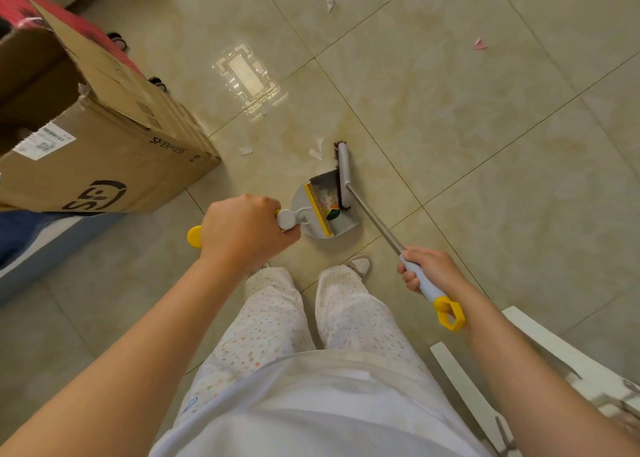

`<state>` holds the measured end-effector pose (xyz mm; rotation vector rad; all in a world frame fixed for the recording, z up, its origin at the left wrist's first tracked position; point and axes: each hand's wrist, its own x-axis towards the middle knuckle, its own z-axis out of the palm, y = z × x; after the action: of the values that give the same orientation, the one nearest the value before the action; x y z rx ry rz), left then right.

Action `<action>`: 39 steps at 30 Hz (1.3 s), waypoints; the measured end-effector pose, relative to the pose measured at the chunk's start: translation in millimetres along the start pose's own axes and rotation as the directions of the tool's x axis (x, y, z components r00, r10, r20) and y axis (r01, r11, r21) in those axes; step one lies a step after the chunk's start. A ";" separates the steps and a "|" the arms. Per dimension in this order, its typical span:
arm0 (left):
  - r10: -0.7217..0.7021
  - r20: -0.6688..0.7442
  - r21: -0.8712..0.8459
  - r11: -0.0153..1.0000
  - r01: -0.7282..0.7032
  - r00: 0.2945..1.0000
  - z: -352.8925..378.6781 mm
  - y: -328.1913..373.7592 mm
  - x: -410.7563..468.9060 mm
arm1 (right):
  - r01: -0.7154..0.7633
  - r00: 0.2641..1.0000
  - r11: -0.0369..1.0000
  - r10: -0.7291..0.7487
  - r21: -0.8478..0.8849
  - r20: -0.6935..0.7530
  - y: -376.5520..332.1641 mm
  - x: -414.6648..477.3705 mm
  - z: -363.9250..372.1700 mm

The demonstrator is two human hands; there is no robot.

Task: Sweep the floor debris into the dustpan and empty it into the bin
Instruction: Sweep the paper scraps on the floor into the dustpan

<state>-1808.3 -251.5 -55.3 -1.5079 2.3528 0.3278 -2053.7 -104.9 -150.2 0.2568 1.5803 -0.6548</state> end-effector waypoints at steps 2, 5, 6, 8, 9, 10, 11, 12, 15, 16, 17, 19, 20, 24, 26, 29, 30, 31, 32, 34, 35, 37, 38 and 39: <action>0.000 0.000 0.002 1.000 0.000 1.000 -0.9 -1.2 -0.1 | 0.027 1.000 1.000 -0.027 -0.015 0.006 1.6 -8.5 1.3; -0.007 0.008 -0.001 1.000 0.007 1.000 -0.8 -0.7 -0.4 | 0.076 0.997 0.996 -0.078 -0.054 -0.025 0.0 -13.1 1.1; -0.007 0.007 0.000 1.000 0.007 1.000 -0.5 -0.6 -0.3 | 0.095 0.994 0.993 -0.099 -0.075 -0.041 -2.3 -13.2 0.3; -0.006 0.003 -0.005 1.000 0.006 1.000 -0.5 -1.0 0.1 | 0.134 0.987 0.983 -0.144 -0.128 -0.074 -7.4 -12.6 0.0; -0.007 0.003 -0.003 1.000 0.007 1.000 -0.2 -1.9 0.5 | 0.149 0.983 0.977 -0.163 -0.155 -0.086 -10.0 -12.3 0.8; -0.009 0.005 0.000 1.000 0.009 1.000 -0.3 -3.5 0.6 | 0.157 0.980 0.971 -0.176 -0.178 -0.097 -12.5 -11.4 1.6; -0.012 0.007 0.001 1.000 0.012 1.000 0.2 -5.9 -0.3 | 0.161 0.977 0.968 -0.184 -0.194 -0.106 -15.1 -10.1 2.3; -0.021 0.006 -0.005 1.000 0.021 1.000 0.2 -8.9 -2.0 | 0.164 0.975 0.965 -0.190 -0.207 -0.113 -18.1 -8.7 3.2; -0.078 0.001 -0.053 0.996 0.078 0.997 2.3 -22.3 -10.8 | 0.156 0.974 0.959 -0.189 -0.235 -0.123 -27.0 -6.4 8.8; -0.106 0.004 -0.077 0.991 0.106 0.994 3.0 -27.6 -14.6 | 0.154 0.974 0.958 -0.189 -0.243 -0.126 -29.5 -5.3 10.9; -0.139 0.005 -0.104 0.985 0.139 0.990 4.0 -32.8 -18.2 | 0.151 0.974 0.956 -0.187 -0.251 -0.127 -31.4 -3.9 14.0; -0.204 -0.007 -0.153 0.968 0.200 0.979 5.1 -42.2 -23.8 | 0.145 0.975 0.949 -0.184 -0.280 -0.120 -34.4 -1.8 22.2; -0.230 -0.008 -0.167 0.960 0.226 0.973 5.1 -48.5 -26.3 | 0.143 0.977 0.945 -0.183 -0.293 -0.113 -34.8 -0.8 28.5; -0.284 0.000 -0.194 0.941 0.279 0.959 -0.2 -76.4 -27.3 | 0.143 0.978 0.923 -0.187 -0.358 -0.092 -34.7 0.9 57.1; -0.290 0.005 -0.199 0.938 0.286 0.957 -4.2 -92.7 -20.3 | 0.143 0.975 0.894 -0.200 -0.423 -0.093 -35.0 2.3 74.3; -0.262 -0.008 -0.182 0.949 0.256 0.965 -9.4 -117.0 -7.3 | 0.144 0.970 0.876 -0.216 -0.460 -0.108 -35.2 5.2 102.2; -0.252 -0.014 -0.183 0.952 0.245 0.968 -9.7 -120.0 -4.4 | 0.140 0.969 0.875 -0.217 -0.463 -0.117 -35.2 4.8 106.6; -0.246 -0.021 -0.182 0.954 0.238 0.969 -11.2 -131.2 1.9 | 0.139 0.968 0.875 -0.219 -0.464 -0.125 -38.2 6.4 118.8; -0.241 -0.024 -0.189 0.954 0.232 0.970 -11.9 -138.2 5.9 | 0.139 0.965 0.874 -0.226 -0.465 -0.135 -41.1 7.2 126.2; -0.228 -0.025 -0.194 0.956 0.219 0.973 -12.8 -155.9 14.5 | 0.149 0.959 0.872 -0.243 -0.466 -0.148 -48.1 9.6 145.1; -0.218 -0.029 -0.193 0.959 0.208 0.976 -12.6 -162.0 18.9 | 0.155 0.956 0.870 -0.251 -0.468 -0.151 -52.2 11.1 152.6; -0.197 -0.027 -0.195 0.962 0.188 0.980 -13.6 -171.9 26.5 | 0.169 0.950 0.868 -0.270 -0.467 -0.159 -59.9 15.4 167.2; -0.185 -0.021 -0.194 0.965 0.178 0.982 -14.0 -175.5 29.6 | 0.175 0.947 0.867 -0.279 -0.466 -0.162 -63.0 17.8 173.0; -0.178 -0.009 -0.190 0.966 0.173 0.984 -14.6 -180.8 33.0 | 0.182 0.944 0.865 -0.286 -0.467 -0.163 -65.2 20.7 181.3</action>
<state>-1658.7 -359.3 -57.9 -1.8040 2.2389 0.5019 -1939.3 -261.3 -152.3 -0.2196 1.9558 -0.4369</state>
